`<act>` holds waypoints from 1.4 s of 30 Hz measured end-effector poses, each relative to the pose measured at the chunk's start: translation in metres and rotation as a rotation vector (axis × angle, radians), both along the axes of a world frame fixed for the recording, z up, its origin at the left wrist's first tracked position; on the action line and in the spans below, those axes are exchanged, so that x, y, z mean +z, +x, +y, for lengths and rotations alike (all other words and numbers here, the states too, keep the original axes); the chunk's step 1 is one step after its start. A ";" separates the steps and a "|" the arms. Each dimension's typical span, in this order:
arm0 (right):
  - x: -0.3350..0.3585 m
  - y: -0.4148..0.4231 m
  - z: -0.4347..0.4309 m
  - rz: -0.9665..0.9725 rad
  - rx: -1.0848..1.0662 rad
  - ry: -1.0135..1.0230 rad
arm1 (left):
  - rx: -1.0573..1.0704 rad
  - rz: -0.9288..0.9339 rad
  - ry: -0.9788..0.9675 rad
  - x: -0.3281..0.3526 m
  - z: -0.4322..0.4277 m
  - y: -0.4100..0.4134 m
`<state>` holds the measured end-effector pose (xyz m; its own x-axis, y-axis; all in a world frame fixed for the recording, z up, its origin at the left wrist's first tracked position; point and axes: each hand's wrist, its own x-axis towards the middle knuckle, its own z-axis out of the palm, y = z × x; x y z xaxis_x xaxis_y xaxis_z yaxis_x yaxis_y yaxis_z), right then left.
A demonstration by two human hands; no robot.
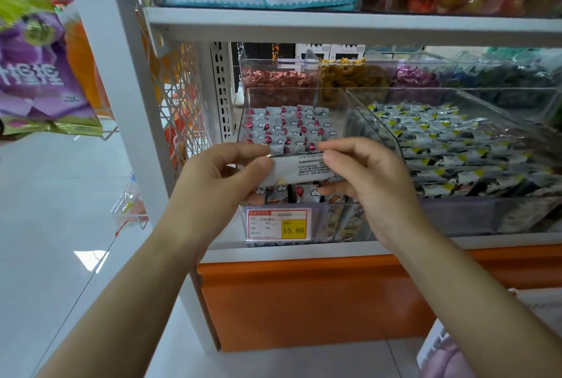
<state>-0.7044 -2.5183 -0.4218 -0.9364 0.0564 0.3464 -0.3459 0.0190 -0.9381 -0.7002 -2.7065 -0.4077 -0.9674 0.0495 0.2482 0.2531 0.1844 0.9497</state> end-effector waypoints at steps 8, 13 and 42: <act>-0.001 -0.007 0.004 0.019 -0.129 0.211 | -0.047 0.059 -0.060 -0.001 0.008 0.005; 0.006 -0.001 0.003 -0.011 0.110 0.119 | 0.018 0.019 0.038 -0.002 0.008 0.002; 0.008 -0.004 0.005 -0.268 0.248 0.004 | -0.194 -0.010 -0.184 0.007 -0.014 -0.002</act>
